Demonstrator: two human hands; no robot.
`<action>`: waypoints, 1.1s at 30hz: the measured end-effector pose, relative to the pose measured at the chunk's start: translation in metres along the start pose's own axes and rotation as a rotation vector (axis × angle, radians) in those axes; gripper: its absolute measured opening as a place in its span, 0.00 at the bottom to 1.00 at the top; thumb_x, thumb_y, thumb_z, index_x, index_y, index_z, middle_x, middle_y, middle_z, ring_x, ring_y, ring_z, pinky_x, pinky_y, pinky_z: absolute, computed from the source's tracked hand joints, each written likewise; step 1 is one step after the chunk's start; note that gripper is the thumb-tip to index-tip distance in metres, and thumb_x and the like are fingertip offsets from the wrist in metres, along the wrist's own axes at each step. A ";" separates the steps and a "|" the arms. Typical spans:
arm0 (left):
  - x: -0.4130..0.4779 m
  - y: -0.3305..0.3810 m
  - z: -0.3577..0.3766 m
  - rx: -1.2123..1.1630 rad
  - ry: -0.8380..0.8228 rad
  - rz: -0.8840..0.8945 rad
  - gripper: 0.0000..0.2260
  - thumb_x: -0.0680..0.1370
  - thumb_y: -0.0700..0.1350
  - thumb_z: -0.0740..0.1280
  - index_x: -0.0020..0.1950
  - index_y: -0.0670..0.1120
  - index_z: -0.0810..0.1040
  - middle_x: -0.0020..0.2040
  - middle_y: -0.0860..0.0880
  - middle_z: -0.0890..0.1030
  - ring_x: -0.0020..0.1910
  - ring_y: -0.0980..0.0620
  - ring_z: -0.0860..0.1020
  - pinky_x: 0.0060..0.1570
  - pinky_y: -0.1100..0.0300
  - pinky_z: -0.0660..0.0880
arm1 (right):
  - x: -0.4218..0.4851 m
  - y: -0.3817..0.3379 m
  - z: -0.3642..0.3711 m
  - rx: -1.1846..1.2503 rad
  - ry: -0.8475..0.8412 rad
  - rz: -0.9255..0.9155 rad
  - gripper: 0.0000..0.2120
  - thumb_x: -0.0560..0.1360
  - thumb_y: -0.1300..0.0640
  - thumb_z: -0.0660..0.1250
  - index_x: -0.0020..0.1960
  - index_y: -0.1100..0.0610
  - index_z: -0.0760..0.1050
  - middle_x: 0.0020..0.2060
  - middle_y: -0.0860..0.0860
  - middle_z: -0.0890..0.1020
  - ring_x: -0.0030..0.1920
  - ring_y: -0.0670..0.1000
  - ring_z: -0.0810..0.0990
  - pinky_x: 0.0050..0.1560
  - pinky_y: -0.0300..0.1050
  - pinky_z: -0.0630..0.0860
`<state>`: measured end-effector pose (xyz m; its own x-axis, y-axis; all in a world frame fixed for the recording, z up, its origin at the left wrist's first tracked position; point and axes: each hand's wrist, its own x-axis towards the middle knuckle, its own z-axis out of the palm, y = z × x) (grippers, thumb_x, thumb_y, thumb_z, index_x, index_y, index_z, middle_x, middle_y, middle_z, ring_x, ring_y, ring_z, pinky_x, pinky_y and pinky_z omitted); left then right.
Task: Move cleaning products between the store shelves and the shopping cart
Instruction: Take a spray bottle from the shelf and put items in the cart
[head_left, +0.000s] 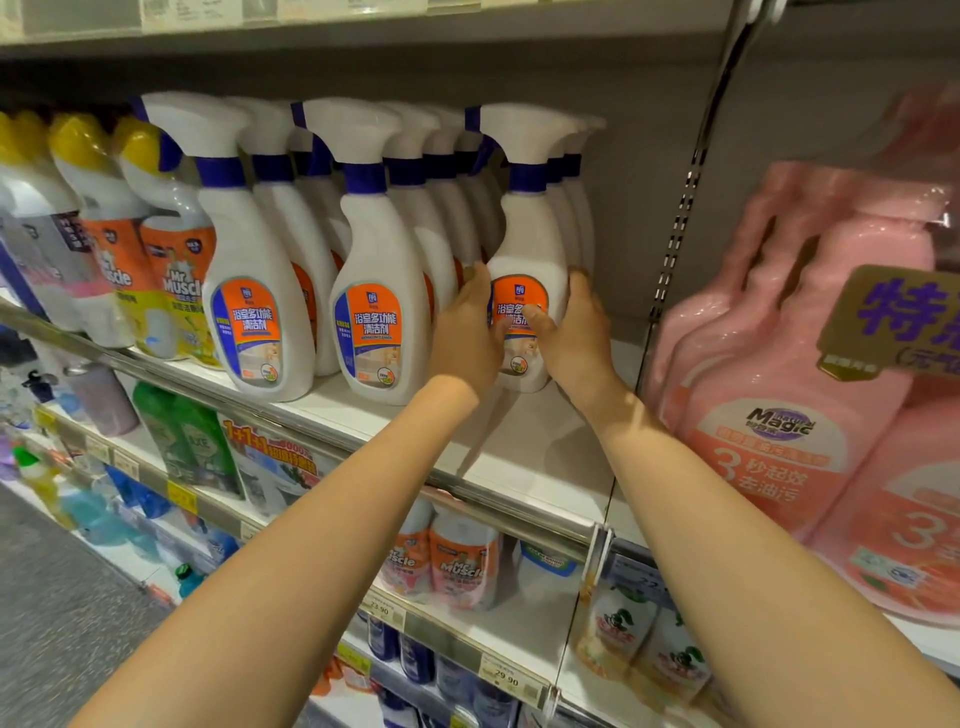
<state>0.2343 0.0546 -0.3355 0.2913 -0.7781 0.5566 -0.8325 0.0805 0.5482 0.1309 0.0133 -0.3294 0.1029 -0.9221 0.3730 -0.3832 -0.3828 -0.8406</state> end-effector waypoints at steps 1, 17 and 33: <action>0.000 0.001 -0.002 0.019 -0.011 0.007 0.25 0.81 0.41 0.64 0.76 0.41 0.60 0.68 0.43 0.74 0.63 0.44 0.75 0.62 0.59 0.69 | 0.001 0.000 0.000 0.000 0.005 0.001 0.23 0.76 0.57 0.70 0.68 0.58 0.67 0.61 0.59 0.76 0.59 0.58 0.77 0.59 0.53 0.77; -0.083 0.021 -0.075 -0.454 -0.041 -0.201 0.14 0.77 0.40 0.69 0.63 0.42 0.78 0.55 0.49 0.82 0.51 0.57 0.80 0.53 0.69 0.76 | -0.028 -0.016 -0.008 0.200 0.079 0.168 0.32 0.64 0.53 0.79 0.64 0.57 0.69 0.60 0.56 0.77 0.56 0.57 0.80 0.56 0.56 0.79; -0.334 -0.067 -0.172 -0.370 0.354 -0.725 0.08 0.80 0.34 0.63 0.45 0.45 0.78 0.38 0.47 0.80 0.35 0.56 0.78 0.39 0.62 0.78 | -0.288 -0.019 0.075 0.555 -0.781 0.040 0.03 0.76 0.66 0.67 0.46 0.61 0.78 0.35 0.51 0.79 0.36 0.46 0.77 0.41 0.42 0.77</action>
<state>0.2739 0.4164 -0.4511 0.8677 -0.4821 0.1210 -0.1987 -0.1134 0.9735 0.1775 0.2817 -0.4505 0.7591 -0.6354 0.1414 0.0694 -0.1370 -0.9881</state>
